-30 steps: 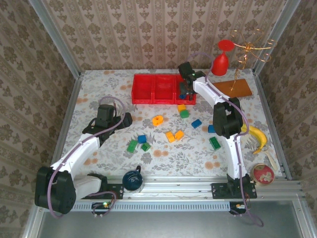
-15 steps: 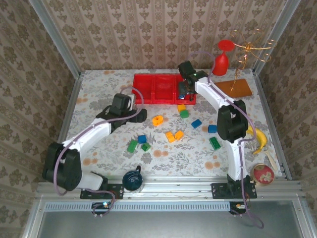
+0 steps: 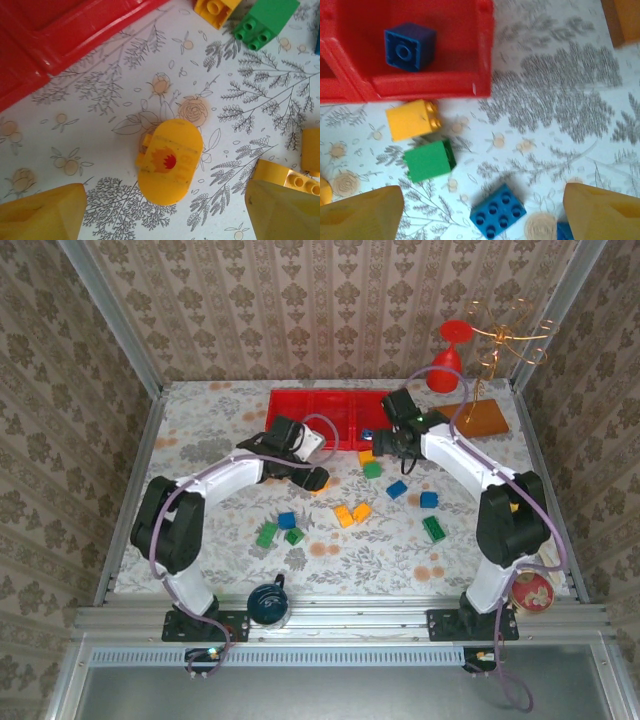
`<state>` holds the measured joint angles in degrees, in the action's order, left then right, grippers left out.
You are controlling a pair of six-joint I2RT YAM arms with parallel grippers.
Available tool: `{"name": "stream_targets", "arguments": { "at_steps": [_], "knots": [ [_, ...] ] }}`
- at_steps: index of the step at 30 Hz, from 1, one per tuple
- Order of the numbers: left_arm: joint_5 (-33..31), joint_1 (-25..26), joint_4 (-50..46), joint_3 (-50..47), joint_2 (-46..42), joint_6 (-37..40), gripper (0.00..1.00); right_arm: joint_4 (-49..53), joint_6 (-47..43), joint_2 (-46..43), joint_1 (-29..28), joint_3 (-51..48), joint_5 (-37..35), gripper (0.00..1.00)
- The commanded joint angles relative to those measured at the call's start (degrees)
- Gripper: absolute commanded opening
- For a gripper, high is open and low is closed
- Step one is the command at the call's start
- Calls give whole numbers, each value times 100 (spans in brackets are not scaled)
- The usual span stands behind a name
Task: Sort the legos into containers by color
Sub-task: Pick up the lego from the center of the table.
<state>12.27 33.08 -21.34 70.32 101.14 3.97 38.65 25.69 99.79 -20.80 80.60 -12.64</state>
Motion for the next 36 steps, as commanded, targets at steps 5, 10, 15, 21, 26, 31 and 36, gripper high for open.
{"name": "stream_targets", "arguments": {
  "at_steps": [5,10,15,21,26,31,36],
  "knots": [
    [57,141,-642,585,613,540,80,-235,483,-752,3,-694,-36,100],
    [-100,190,-911,821,934,657,77,-229,610,-1035,5,-963,-110,100],
    [-151,199,-1003,960,1184,677,76,-138,700,-1236,1,-1036,-207,100],
    [-245,208,-1038,1097,1516,658,71,-122,779,-1364,4,-1108,-313,100],
    [-372,208,-1014,1128,1634,667,67,-117,788,-1374,5,-1108,-311,100],
    [-410,208,-944,1155,1705,641,61,-130,806,-1386,5,-1108,-313,100],
    [-427,208,-899,1150,1707,606,53,-137,815,-1441,5,-1151,-335,100]
  ]
}}
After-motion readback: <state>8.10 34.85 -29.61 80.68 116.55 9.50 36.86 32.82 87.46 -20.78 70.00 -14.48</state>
